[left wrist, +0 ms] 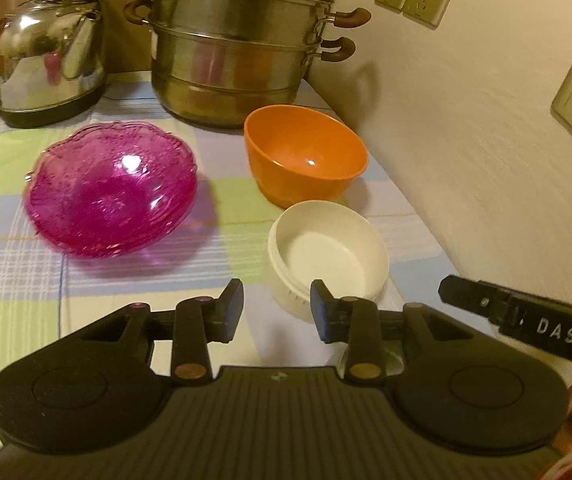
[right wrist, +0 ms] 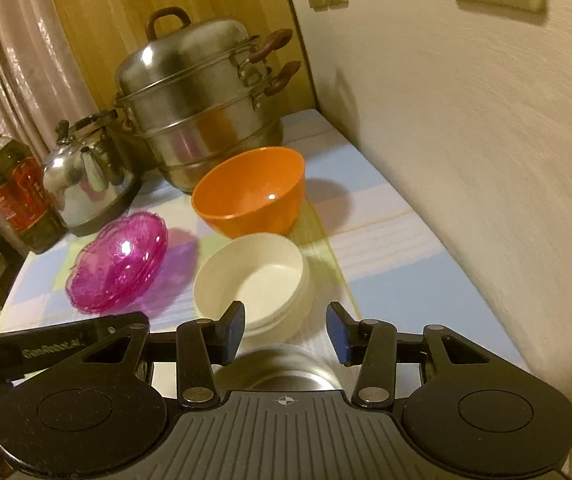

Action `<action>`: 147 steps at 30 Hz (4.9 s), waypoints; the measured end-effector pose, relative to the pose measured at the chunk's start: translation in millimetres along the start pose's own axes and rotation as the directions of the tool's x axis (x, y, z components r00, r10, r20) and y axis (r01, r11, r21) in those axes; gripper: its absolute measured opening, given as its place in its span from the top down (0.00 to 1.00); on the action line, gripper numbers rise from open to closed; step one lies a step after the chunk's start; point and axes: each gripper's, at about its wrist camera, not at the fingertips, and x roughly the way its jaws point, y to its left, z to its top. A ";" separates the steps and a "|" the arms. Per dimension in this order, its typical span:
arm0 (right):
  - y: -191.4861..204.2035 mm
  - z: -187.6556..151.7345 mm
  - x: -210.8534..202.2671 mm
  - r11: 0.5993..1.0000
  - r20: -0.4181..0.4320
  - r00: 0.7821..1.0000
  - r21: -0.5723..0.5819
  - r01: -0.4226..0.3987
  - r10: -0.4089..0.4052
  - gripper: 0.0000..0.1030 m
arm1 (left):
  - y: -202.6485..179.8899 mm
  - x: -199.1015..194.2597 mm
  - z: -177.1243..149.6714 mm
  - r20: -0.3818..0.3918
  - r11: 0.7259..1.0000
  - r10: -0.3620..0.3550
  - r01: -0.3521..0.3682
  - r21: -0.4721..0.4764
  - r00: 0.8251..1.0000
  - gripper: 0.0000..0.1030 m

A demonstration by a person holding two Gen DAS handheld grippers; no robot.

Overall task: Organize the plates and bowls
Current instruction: 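Move both grippers to the white bowl stack rim and close them, then lift the white bowl stack with both grippers and carry it over the orange bowl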

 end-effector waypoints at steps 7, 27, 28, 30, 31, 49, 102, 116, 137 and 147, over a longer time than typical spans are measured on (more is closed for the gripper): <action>-14.1 23.4 30.6 0.998 -0.042 0.999 0.048 -0.028 0.030 0.56 | 5.1 30.2 13.5 -0.019 0.999 -0.020 0.020 -0.033 1.000 0.68; -28.9 38.1 119.1 0.998 -0.212 0.976 0.051 -0.046 0.056 0.56 | 34.1 99.5 25.2 -0.116 0.978 -0.087 0.062 -0.201 0.990 0.74; -29.5 38.1 120.0 0.997 -0.215 0.975 0.055 -0.046 0.056 0.56 | 33.9 99.9 25.2 -0.114 0.978 -0.088 0.064 -0.199 0.990 0.75; -30.0 37.2 122.2 0.997 -0.223 0.973 0.061 -0.043 0.056 0.57 | 33.6 100.1 24.8 -0.112 0.978 -0.092 0.068 -0.199 0.989 0.78; -30.6 36.8 123.2 0.997 -0.226 0.972 0.065 -0.044 0.058 0.58 | 33.8 100.2 24.6 -0.113 0.977 -0.097 0.073 -0.202 0.989 0.79; -25.2 34.5 121.1 0.997 -0.252 0.967 0.074 -0.032 0.049 0.84 | 33.9 96.9 24.8 -0.142 0.969 -0.121 0.085 -0.231 0.982 0.88; -6.2 93.4 85.2 0.989 0.032 0.995 0.115 -0.095 0.092 0.85 | 12.9 60.7 93.0 0.062 0.982 -0.094 0.103 -0.156 0.994 0.90; -9.2 107.1 108.9 0.992 0.048 0.996 0.106 -0.073 0.069 0.85 | 15.3 85.2 110.7 0.074 0.980 -0.091 0.103 -0.172 0.993 0.90; 0.5 121.2 151.9 0.998 0.044 0.999 0.062 -0.028 0.026 0.85 | 32.9 117.3 120.3 0.071 0.972 -0.080 0.094 -0.214 0.994 0.89; -3.5 115.3 171.7 0.999 0.019 1.000 0.033 0.004 -0.004 0.85 | 26.5 131.0 118.3 0.059 0.986 -0.057 0.065 -0.155 0.997 0.89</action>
